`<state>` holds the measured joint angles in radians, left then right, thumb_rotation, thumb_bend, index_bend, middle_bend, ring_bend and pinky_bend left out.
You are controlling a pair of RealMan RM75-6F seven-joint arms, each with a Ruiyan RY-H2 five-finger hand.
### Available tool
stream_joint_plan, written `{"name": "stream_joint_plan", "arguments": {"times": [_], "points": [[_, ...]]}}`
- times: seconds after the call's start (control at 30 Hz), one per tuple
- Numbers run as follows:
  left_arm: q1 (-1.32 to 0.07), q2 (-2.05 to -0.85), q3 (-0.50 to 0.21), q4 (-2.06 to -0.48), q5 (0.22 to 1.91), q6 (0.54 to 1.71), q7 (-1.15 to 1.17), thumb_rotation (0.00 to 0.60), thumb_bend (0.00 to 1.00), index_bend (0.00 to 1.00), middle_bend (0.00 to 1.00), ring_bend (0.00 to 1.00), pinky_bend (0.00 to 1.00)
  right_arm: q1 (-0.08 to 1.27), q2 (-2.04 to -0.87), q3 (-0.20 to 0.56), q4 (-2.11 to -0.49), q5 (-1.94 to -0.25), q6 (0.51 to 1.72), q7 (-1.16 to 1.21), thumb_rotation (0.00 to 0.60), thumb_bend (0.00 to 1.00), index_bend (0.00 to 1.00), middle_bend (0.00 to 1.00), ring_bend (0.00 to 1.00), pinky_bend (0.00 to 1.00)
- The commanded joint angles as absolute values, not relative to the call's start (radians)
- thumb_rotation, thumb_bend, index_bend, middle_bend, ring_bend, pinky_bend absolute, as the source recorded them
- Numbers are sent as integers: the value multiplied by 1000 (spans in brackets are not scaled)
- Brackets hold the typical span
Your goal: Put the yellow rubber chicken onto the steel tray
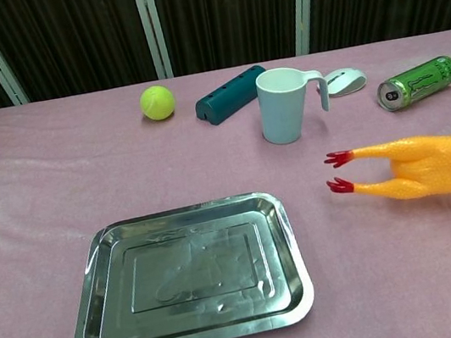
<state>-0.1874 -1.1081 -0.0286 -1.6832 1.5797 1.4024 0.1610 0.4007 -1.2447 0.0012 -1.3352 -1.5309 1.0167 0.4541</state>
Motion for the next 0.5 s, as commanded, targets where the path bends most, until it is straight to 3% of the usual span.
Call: {"name": "stream_joint_plan", "arguments": {"times": [0.03, 0.5], "points": [[-201, -1106, -28, -1692, 1589, 1388, 156, 600, 0, 0, 0, 0, 0, 408, -1190, -13, -1361, -1579, 1047, 575, 600, 780, 999, 780, 752, 873], [-343, -1112, -61, -1834, 1629, 1235, 140, 600, 0, 22, 33, 0, 0, 471, -1152, -13, -1432, -1700, 1123, 720, 600, 781, 1000, 781, 751, 873]]}}
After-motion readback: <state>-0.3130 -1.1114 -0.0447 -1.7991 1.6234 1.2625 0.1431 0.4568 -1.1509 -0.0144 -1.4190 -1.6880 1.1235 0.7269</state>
